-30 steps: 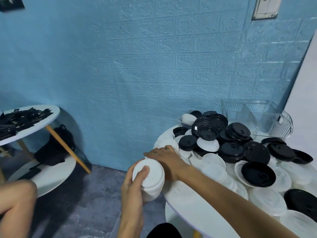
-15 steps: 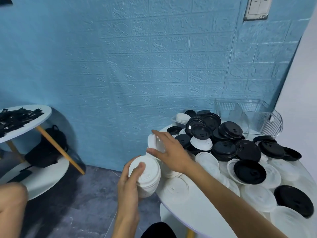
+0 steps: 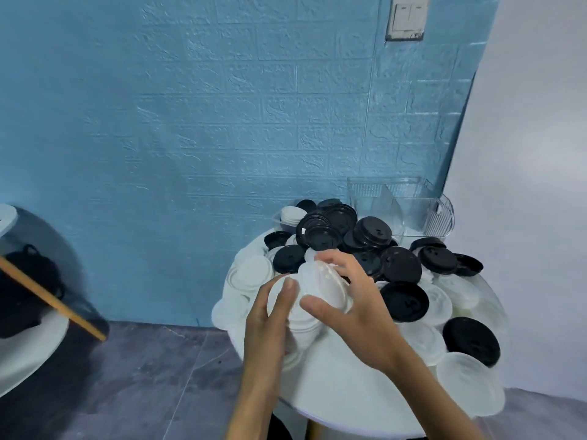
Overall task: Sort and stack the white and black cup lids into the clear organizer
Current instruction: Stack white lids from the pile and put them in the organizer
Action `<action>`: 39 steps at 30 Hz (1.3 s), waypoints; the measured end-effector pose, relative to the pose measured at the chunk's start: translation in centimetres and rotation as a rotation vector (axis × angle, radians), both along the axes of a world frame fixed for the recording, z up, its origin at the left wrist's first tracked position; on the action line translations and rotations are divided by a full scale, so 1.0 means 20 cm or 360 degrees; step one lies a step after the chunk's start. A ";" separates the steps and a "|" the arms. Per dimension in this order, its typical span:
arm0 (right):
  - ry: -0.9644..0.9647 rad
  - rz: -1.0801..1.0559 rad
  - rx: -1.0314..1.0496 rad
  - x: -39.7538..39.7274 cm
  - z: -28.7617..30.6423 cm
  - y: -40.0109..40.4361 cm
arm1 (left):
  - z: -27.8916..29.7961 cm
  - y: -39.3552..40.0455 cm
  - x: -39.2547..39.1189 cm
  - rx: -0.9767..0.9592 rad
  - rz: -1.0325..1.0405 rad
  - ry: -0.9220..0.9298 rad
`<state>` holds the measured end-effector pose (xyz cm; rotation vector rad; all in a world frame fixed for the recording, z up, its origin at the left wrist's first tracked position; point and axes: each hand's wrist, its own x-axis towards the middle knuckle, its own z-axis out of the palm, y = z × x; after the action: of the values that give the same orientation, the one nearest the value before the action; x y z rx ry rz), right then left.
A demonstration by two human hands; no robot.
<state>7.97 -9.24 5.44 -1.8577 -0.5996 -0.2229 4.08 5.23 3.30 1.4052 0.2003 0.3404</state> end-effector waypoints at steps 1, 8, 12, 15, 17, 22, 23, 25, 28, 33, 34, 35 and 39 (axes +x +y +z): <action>-0.0060 -0.0014 0.0000 -0.01 0.00 -0.03 | 0.00 -0.03 0.00 0.0030 -0.0045 0.0007; -0.0169 -0.0028 0.0037 -0.05 -0.07 -0.14 | -0.01 -0.19 0.01 -0.0031 -0.0317 0.0084; -0.0121 0.0097 0.0026 -0.06 -0.10 -0.19 | -0.03 -0.22 0.00 -0.0026 -0.0428 0.0114; -0.0076 0.0132 0.0027 -0.08 -0.12 -0.22 | -0.05 -0.23 0.00 0.0031 -0.0471 0.0108; -0.0005 0.0135 0.0080 -0.09 -0.13 -0.23 | -0.05 -0.23 -0.01 0.0062 -0.0464 0.0113; 0.0116 0.0129 0.0131 -0.10 -0.15 -0.22 | -0.06 -0.24 -0.02 0.0027 -0.0364 0.0129; 0.0117 0.0141 0.0109 -0.11 -0.15 -0.22 | -0.07 -0.24 -0.02 -0.0007 -0.0358 0.0146; 0.0121 0.0167 0.0091 -0.11 -0.15 -0.21 | -0.08 -0.23 -0.02 -0.0067 -0.0369 0.0177; 0.0110 0.0185 0.0088 -0.12 -0.17 -0.21 | -0.08 -0.22 -0.02 -0.0105 -0.0388 0.0189; 0.0153 0.0184 0.0170 -0.12 -0.19 -0.19 | -0.07 -0.19 -0.04 -0.0137 -0.0397 0.0161; 0.0159 0.0182 0.0165 -0.13 -0.19 -0.19 | -0.07 -0.19 -0.05 -0.0149 -0.0401 0.0169; 0.0157 0.0183 0.0144 -0.12 -0.20 -0.18 | -0.06 -0.18 -0.05 -0.0160 -0.0409 0.0179; 0.0159 0.0238 0.0042 -0.13 -0.20 -0.18 | -0.08 -0.17 -0.07 -0.0183 -0.0430 0.0202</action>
<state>5.41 -12.81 1.34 -1.7784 -0.6599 -0.0389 2.78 1.83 1.78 1.3213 0.1294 0.0161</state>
